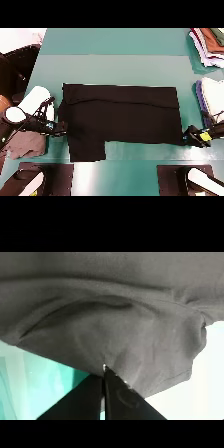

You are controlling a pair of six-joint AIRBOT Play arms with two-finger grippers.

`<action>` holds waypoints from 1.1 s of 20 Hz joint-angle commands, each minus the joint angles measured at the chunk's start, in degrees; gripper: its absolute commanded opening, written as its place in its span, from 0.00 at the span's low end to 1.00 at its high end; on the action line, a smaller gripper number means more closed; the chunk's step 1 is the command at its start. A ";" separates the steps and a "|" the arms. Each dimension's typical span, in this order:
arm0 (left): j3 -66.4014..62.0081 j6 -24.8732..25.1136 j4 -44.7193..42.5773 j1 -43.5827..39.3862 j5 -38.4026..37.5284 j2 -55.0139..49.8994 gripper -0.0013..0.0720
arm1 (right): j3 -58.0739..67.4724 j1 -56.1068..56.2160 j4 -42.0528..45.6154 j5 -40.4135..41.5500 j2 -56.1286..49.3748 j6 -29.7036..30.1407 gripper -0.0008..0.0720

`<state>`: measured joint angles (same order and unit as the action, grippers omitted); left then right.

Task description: Fold the shirts.

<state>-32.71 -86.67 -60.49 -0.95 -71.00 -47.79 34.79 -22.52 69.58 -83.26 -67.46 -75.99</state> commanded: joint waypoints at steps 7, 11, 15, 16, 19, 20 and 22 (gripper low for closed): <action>-0.33 1.07 -5.11 0.00 -12.00 2.86 0.05 | 4.31 11.39 11.63 -5.25 9.88 0.11 0.04; -4.74 -0.96 -3.69 0.00 -13.75 7.26 0.05 | 8.02 11.04 14.10 -7.34 18.49 -0.04 0.04; -12.92 1.75 -4.04 0.00 -3.10 1.18 0.05 | 16.22 16.39 13.92 -2.80 12.61 -0.07 0.04; -14.93 2.91 -4.07 0.00 -0.74 -1.97 0.05 | 18.73 18.16 13.97 -1.14 9.25 -0.85 0.04; -22.49 4.83 -4.98 0.00 5.95 -13.86 0.06 | 27.26 20.17 10.97 3.41 -1.29 -2.62 0.04; -25.75 5.70 -5.53 0.00 7.98 -18.18 0.06 | 30.40 20.15 8.74 4.31 -4.79 -2.60 0.04; -30.97 7.41 -5.44 0.00 12.68 -25.09 0.06 | 36.87 19.69 5.62 5.77 -11.65 -2.60 0.04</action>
<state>-56.66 -81.76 -65.41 -0.99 -66.02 -63.55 63.64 -3.38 79.66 -80.82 -70.50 -78.00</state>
